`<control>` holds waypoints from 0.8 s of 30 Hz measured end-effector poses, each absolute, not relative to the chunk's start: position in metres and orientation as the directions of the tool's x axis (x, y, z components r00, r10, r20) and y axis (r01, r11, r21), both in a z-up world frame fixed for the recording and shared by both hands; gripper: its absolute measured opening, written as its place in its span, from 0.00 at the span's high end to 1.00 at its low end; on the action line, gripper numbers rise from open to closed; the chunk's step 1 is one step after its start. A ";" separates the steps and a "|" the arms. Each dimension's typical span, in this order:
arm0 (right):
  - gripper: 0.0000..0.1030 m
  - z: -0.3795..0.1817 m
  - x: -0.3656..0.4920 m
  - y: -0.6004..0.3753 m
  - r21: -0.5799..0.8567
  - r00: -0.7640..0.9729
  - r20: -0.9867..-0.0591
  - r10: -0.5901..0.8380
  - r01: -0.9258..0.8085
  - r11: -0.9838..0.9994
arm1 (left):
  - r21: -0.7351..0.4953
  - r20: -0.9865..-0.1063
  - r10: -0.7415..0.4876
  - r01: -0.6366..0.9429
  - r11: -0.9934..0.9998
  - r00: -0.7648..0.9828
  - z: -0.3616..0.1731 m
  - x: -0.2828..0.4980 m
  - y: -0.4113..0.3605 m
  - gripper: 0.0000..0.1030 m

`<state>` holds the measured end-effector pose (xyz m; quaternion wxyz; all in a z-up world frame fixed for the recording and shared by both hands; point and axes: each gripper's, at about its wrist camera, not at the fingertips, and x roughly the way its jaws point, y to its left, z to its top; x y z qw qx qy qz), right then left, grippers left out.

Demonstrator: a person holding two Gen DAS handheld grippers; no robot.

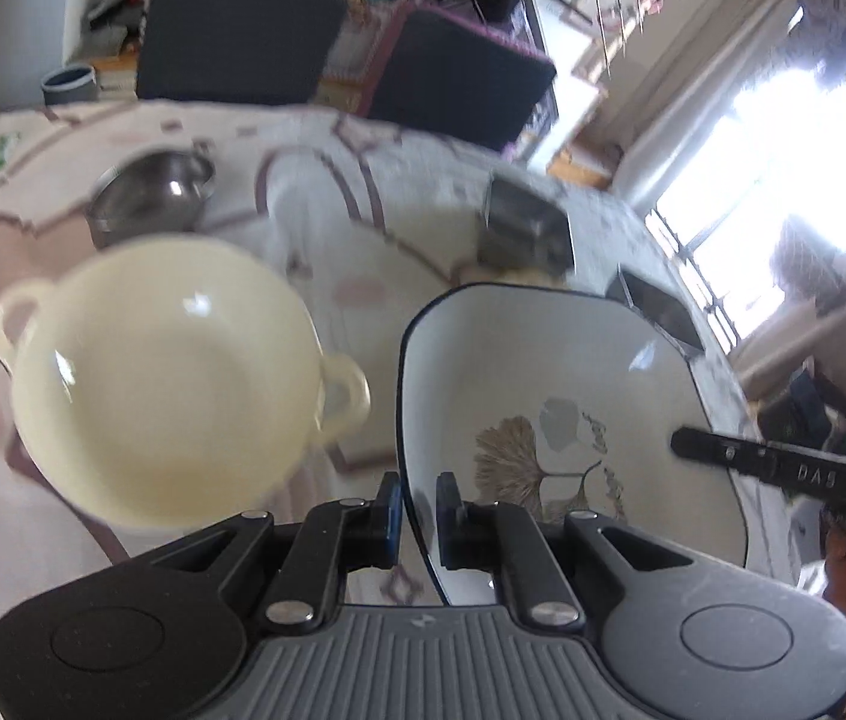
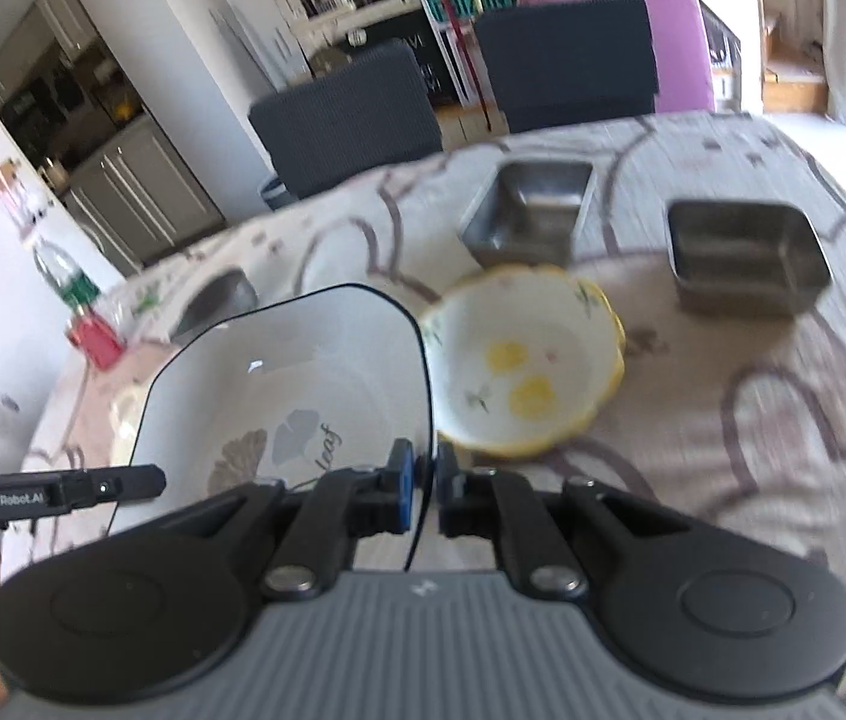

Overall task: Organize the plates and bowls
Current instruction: 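Lift the plate with both grippers and carry it beside the cream bowl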

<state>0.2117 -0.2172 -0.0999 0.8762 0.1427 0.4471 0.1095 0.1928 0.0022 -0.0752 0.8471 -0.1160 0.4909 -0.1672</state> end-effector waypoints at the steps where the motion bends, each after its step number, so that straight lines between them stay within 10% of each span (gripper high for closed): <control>1: 0.91 -0.104 0.210 -0.219 0.336 0.567 -0.762 0.311 -0.064 0.940 | -0.356 -0.802 -0.397 0.177 0.918 0.447 -0.083 0.192 0.000 0.88; 24: 0.90 -0.155 0.202 -0.203 0.170 0.389 -0.899 0.200 -0.109 0.979 | -0.309 -0.891 -0.339 0.145 0.940 0.303 -0.152 0.188 -0.020 0.87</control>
